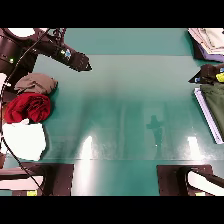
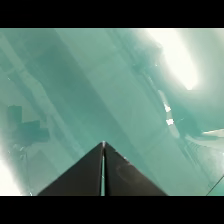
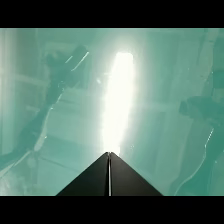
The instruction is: Fold the shirts.
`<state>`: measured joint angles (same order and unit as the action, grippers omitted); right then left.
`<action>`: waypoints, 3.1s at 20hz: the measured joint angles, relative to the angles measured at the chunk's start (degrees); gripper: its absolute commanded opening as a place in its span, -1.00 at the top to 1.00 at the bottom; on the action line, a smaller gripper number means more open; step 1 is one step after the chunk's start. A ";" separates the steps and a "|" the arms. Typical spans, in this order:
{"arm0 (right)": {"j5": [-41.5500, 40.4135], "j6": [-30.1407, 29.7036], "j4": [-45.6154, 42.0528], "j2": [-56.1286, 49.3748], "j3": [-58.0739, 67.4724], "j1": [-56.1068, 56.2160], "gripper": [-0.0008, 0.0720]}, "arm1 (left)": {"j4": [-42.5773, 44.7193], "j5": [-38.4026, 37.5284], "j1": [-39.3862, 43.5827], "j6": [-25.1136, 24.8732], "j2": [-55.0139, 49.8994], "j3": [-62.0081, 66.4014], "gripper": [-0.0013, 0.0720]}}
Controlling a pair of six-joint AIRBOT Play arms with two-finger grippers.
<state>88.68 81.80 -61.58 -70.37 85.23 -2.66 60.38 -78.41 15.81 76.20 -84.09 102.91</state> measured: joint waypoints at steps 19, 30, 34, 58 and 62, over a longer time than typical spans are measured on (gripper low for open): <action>0.37 -0.02 0.09 0.00 0.00 0.11 0.92 | 9.92 1.51 -0.90 1.07 0.02 1.44 -0.86; -0.04 -0.02 0.09 0.00 0.00 0.11 0.92 | 35.21 11.10 -20.87 14.21 -4.39 -13.46 -0.86; -0.20 0.00 0.09 0.00 0.00 0.11 0.92 | 36.11 16.24 -24.46 15.02 -7.98 -17.66 -0.56; -4.90 0.00 0.59 0.04 25.94 0.11 0.92 | -10.45 1.44 3.65 -20.33 10.93 8.59 0.89; -2.95 0.00 0.57 0.04 27.91 0.11 0.92 | -5.73 2.56 6.12 -19.32 8.28 0.00 -0.52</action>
<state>85.73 81.80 -61.01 -70.32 113.14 -2.55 54.65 -75.85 21.93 56.88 -75.81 102.91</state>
